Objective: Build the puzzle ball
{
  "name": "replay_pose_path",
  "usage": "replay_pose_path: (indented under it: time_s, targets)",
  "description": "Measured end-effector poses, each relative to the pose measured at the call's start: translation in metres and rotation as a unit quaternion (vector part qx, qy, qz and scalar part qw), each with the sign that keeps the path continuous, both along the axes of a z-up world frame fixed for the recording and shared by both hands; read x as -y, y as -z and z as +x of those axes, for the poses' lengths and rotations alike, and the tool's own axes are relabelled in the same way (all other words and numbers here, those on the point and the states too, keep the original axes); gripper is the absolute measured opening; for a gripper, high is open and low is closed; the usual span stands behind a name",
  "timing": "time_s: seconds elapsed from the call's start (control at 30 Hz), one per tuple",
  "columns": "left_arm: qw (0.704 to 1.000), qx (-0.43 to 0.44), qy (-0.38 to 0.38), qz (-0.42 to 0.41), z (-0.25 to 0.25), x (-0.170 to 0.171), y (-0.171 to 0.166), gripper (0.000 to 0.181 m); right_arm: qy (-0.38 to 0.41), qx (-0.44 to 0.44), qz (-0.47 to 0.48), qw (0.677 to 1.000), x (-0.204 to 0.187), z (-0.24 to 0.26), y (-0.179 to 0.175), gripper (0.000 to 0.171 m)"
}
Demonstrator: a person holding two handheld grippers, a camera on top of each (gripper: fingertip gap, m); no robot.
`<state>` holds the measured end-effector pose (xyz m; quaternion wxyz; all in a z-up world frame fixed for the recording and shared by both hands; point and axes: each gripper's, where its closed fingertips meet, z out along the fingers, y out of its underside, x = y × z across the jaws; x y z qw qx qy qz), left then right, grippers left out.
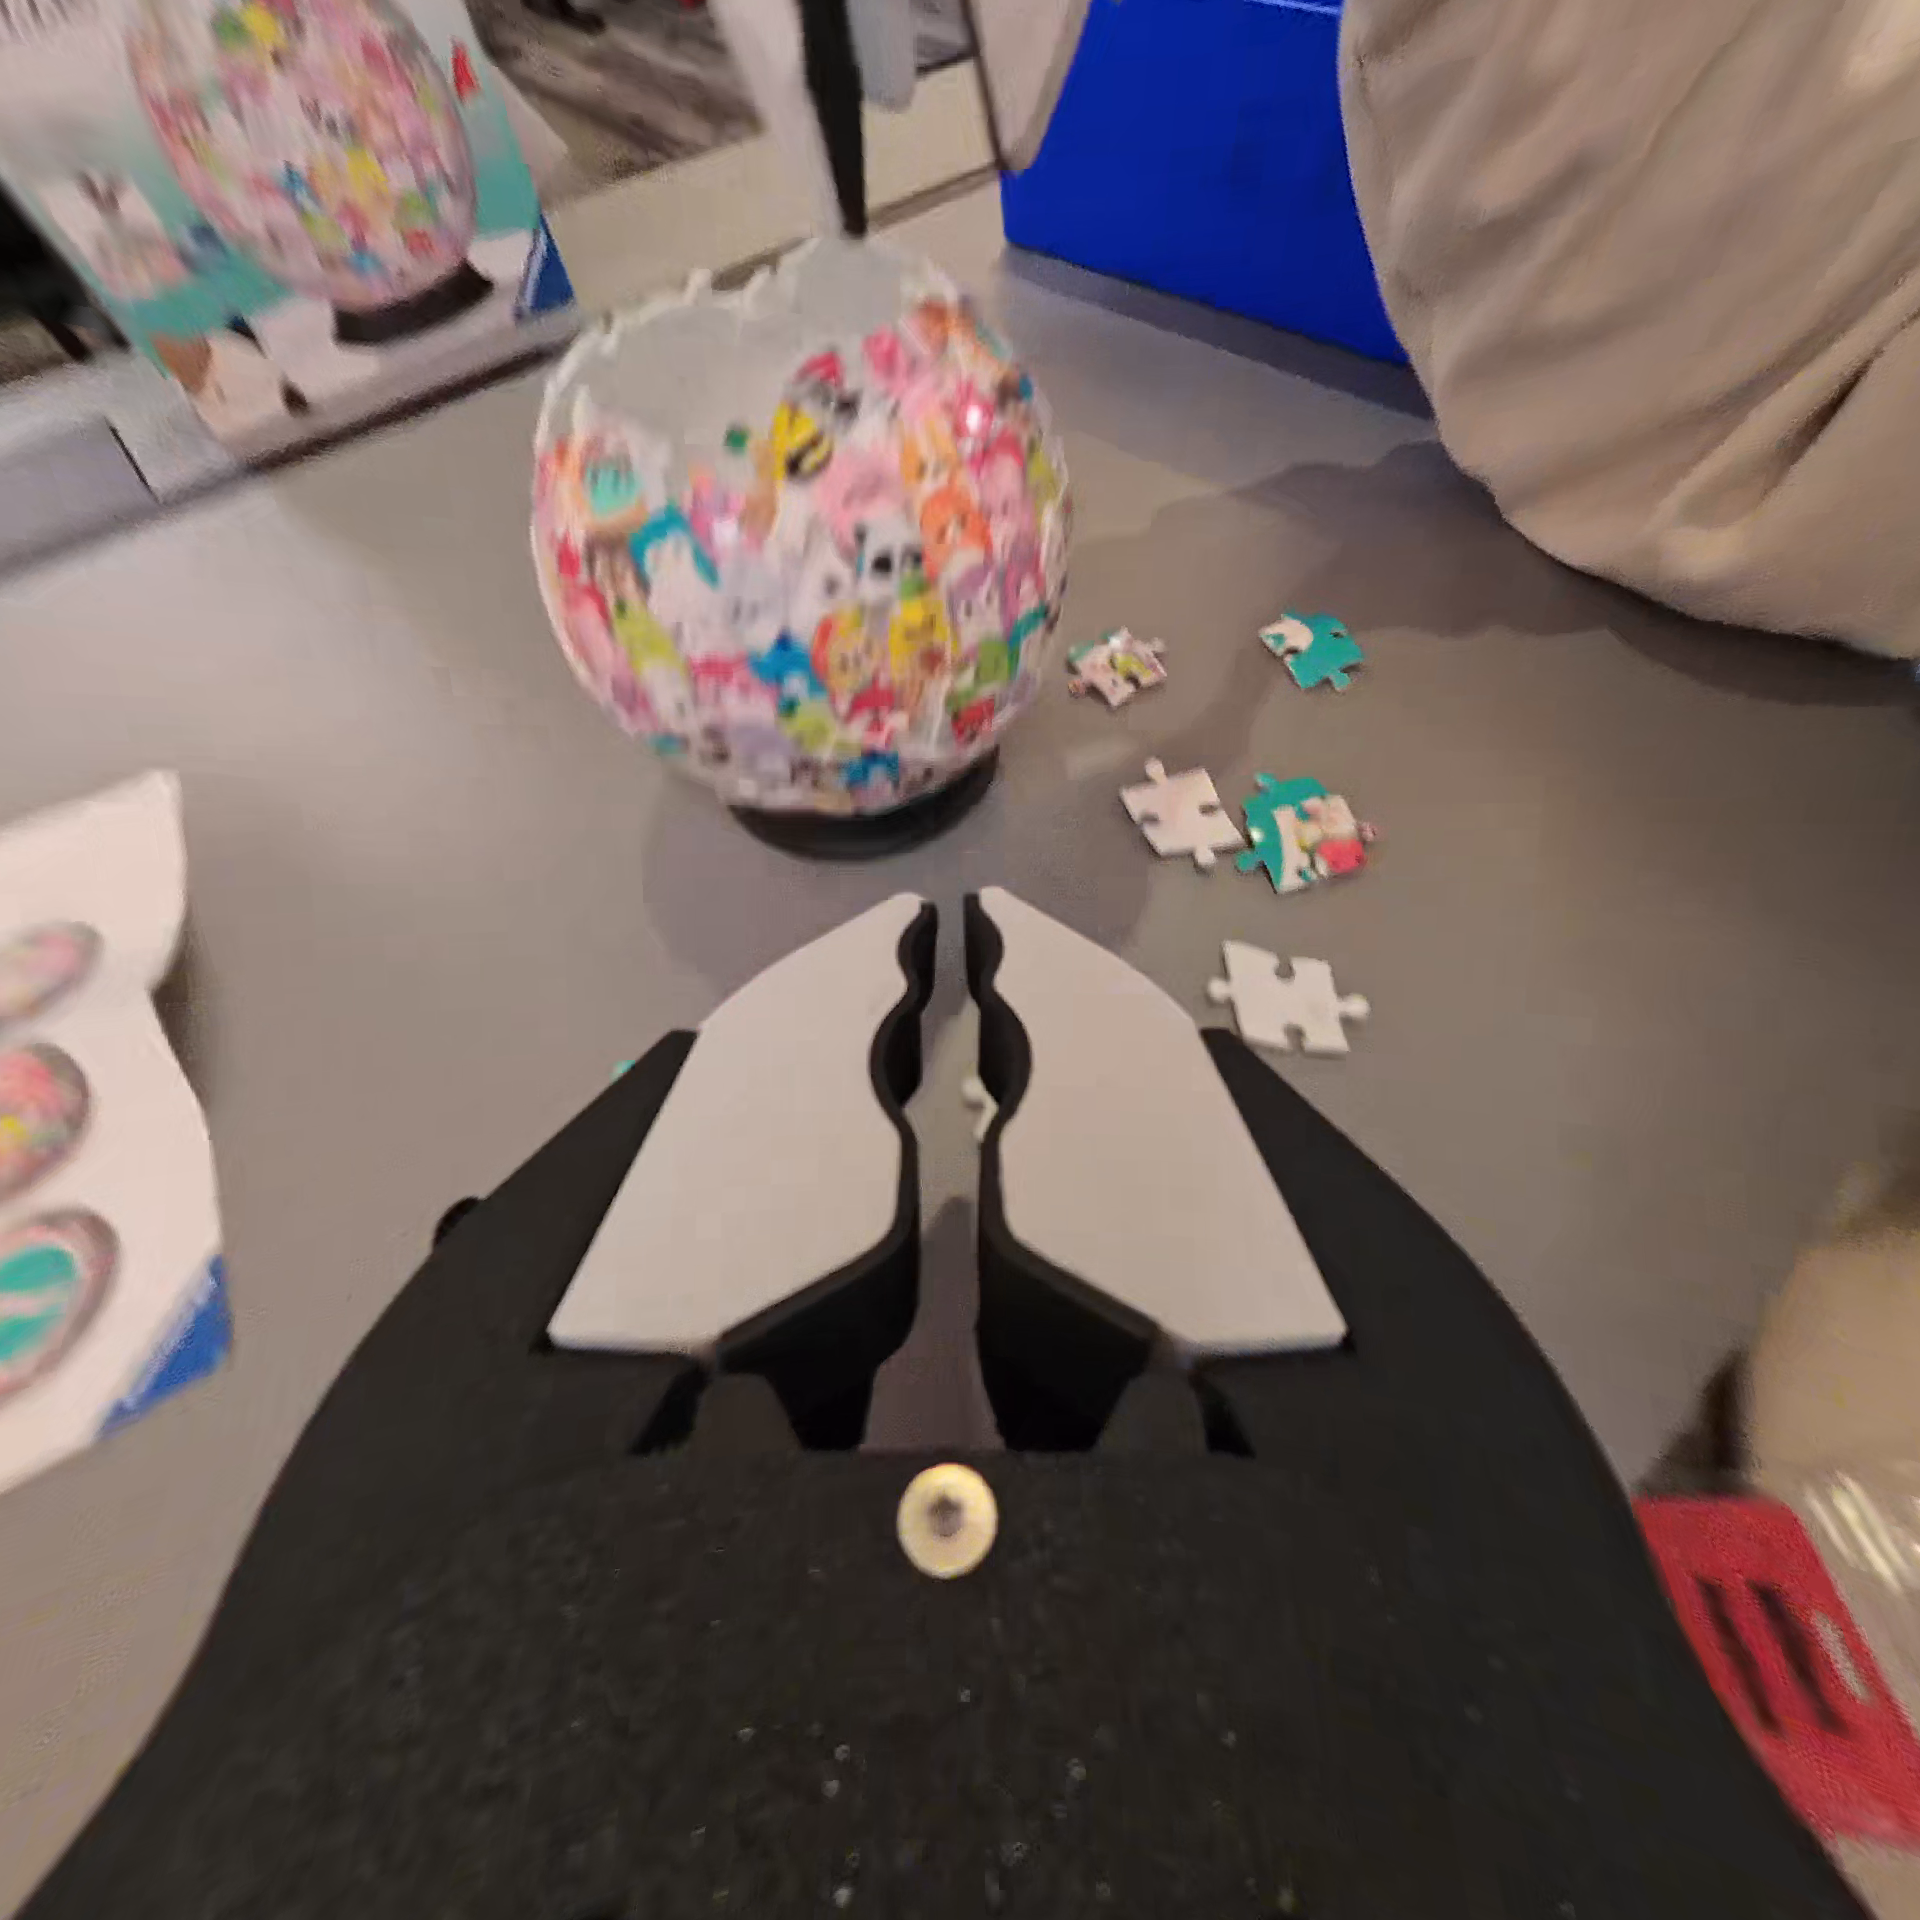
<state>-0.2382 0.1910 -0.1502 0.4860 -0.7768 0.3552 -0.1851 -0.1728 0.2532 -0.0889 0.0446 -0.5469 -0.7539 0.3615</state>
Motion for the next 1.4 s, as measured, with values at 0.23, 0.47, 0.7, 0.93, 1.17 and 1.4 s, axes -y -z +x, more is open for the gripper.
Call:
replay_pose_path:
  time_s: [0.23,0.47,0.7,0.93,1.17,1.4]
  targets:
    - [0.999,0.037,0.019,-0.034,-0.034,0.028,0.006,0.004,-0.012,0.045,-0.035,0.998,-0.002,-0.006,0.015,0.021]
    - [0.998,0.022,0.040,-0.037,-0.026,0.035,0.011,0.003,-0.039,0.063,-0.045,0.996,0.002,-0.008,0.018,0.016]
    - [0.998,0.015,0.051,-0.042,-0.022,0.038,0.016,0.003,-0.036,0.074,-0.040,0.996,-0.001,-0.006,0.021,0.010]
    - [0.999,0.025,0.041,-0.019,-0.019,0.031,0.007,0.002,-0.032,0.078,-0.040,0.996,-0.002,-0.006,0.021,0.009]
    - [0.996,0.074,0.043,0.031,0.022,-0.002,-0.027,0.000,-0.025,0.074,-0.039,0.996,-0.003,-0.006,0.018,0.019]
    - [0.997,0.053,0.012,0.046,0.031,-0.037,-0.021,0.000,0.003,0.046,-0.007,0.999,-0.003,-0.029,0.010,0.036]
